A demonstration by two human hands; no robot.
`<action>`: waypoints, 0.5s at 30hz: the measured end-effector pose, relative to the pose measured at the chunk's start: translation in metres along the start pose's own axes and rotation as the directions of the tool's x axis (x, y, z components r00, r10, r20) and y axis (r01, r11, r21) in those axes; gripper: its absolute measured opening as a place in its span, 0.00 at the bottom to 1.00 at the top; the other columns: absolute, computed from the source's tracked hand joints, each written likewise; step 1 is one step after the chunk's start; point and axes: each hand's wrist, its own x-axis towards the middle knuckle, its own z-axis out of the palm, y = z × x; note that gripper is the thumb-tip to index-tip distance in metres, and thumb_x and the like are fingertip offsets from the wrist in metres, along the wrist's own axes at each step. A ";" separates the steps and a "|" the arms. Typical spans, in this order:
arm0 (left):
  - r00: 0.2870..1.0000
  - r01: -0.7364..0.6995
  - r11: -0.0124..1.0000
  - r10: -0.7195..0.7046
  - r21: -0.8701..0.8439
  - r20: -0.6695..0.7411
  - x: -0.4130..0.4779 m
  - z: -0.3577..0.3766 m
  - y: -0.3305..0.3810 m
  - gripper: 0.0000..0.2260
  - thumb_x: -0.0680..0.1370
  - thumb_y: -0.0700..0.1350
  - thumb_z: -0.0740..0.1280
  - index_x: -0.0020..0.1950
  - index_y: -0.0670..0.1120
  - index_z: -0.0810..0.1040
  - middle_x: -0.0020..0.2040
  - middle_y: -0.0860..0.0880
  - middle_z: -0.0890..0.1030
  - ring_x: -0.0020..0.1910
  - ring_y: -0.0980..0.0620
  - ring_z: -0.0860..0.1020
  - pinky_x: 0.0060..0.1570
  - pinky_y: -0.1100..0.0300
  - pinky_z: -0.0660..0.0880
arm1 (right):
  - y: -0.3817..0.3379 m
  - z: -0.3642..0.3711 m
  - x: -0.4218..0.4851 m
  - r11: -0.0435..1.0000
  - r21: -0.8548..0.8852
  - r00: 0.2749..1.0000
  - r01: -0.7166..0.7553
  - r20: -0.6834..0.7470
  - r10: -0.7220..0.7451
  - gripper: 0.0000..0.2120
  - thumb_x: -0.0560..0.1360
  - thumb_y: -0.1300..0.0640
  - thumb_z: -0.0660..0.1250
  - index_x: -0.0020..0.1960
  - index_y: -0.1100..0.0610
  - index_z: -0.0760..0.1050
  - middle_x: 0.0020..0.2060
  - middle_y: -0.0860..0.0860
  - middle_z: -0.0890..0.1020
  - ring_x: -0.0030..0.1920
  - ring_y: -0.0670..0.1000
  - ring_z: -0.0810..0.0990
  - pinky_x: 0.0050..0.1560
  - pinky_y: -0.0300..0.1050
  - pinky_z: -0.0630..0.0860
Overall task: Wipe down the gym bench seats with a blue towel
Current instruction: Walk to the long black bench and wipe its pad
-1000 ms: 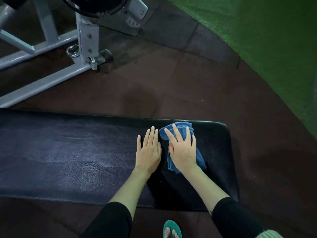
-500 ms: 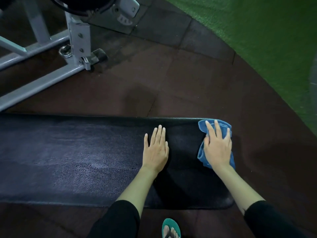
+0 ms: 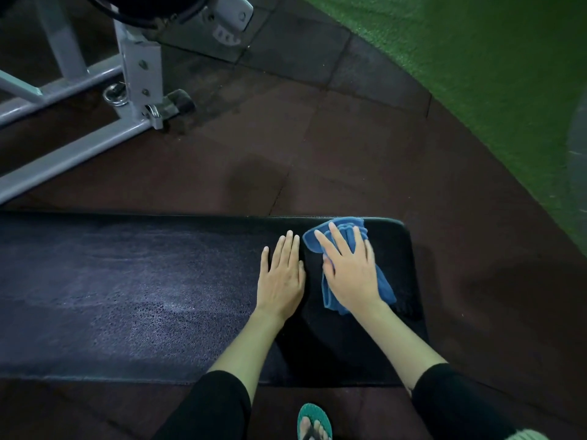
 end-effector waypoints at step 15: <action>1.000 -0.004 1.000 0.004 -0.006 0.000 -0.033 0.002 0.007 0.24 0.80 0.48 0.48 0.74 0.43 0.62 0.74 0.46 0.65 0.73 0.48 0.63 0.69 0.45 0.56 | -0.007 -0.006 -0.051 0.968 0.070 0.967 -0.241 -0.066 0.246 0.23 0.77 0.48 0.54 0.71 0.48 0.67 0.70 0.52 0.70 0.69 0.67 0.65 0.64 0.62 0.68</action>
